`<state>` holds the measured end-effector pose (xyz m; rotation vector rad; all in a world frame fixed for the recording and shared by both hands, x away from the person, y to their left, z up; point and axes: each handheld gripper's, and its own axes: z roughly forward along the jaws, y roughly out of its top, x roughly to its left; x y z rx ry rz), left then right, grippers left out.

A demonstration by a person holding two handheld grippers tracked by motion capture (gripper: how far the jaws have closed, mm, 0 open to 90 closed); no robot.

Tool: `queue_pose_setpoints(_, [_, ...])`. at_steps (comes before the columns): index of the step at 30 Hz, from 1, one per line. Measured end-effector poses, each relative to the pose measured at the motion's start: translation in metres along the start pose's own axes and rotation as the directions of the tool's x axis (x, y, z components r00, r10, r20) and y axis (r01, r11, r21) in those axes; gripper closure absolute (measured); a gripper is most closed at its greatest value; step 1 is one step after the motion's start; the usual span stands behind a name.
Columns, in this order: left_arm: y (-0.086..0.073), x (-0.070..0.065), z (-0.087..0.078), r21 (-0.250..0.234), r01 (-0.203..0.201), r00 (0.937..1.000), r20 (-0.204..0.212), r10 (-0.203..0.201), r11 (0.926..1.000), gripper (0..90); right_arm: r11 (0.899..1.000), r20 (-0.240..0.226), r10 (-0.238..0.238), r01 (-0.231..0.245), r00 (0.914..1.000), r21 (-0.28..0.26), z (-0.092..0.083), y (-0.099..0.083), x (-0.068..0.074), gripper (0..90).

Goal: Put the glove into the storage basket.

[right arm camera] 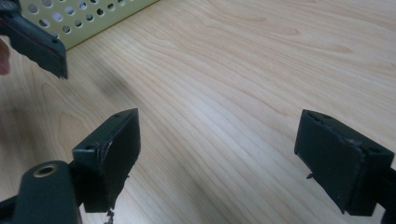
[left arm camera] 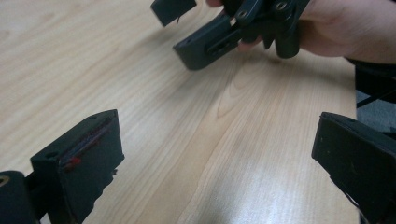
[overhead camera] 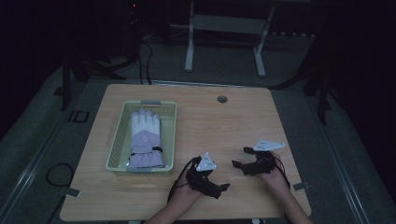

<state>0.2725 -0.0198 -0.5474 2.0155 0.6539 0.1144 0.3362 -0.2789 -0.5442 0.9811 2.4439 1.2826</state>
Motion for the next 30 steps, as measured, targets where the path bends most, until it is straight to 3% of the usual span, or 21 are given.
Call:
queue_pose_setpoints(6, [-0.008, -0.002, 0.010, 0.049, -0.011, 0.9999, 0.011, 0.010, 0.9987, 2.1, 1.000, 0.015, 0.010, -0.010, 0.9998, 0.002, -0.007, -0.014, -0.002, 13.8])
queue_pose_setpoints(8, [-0.010, -0.003, 0.012, 0.055, -0.034, 0.9993, -0.015, 0.034, 0.9979, 2.1, 1.000, 0.029, 0.013, -0.013, 0.9995, -0.009, -0.010, -0.019, -0.001, 13.8])
queue_pose_setpoints(12, [-0.014, -0.004, 0.012, 0.042, -0.040, 0.9984, -0.039, 0.042, 0.9983, 2.1, 0.999, 0.044, 0.016, -0.014, 0.9989, -0.030, -0.016, -0.022, 0.002, 13.8])
queue_pose_setpoints(14, [-0.015, -0.004, 0.012, 0.065, -0.062, 0.9969, -0.044, 0.065, 0.9960, 2.1, 1.000, 0.055, -0.011, 0.012, 0.9984, -0.020, -0.020, -0.023, 0.003, 13.6])
queue_pose_setpoints(17, [-0.017, -0.004, 0.010, 0.056, -0.084, 0.9942, -0.063, 0.087, 0.9949, 2.1, 0.999, 0.078, -0.035, 0.036, 0.9963, -0.008, -0.025, -0.027, 0.002, 13.6])
queue_pose_setpoints(22, [-0.020, -0.004, 0.007, 0.013, -0.063, 0.9959, -0.065, 0.064, 0.9979, 2.1, 1.000, 0.071, -0.008, 0.010, 0.9974, -0.026, -0.028, -0.030, -0.008, 13.6])
queue_pose_setpoints(30, [-0.021, -0.004, 0.005, -0.022, -0.023, 0.9994, -0.025, 0.022, 0.9995, 2.1, 1.000, 0.062, 0.002, 0.000, 0.9981, -0.030, -0.028, -0.032, -0.013, 13.7])
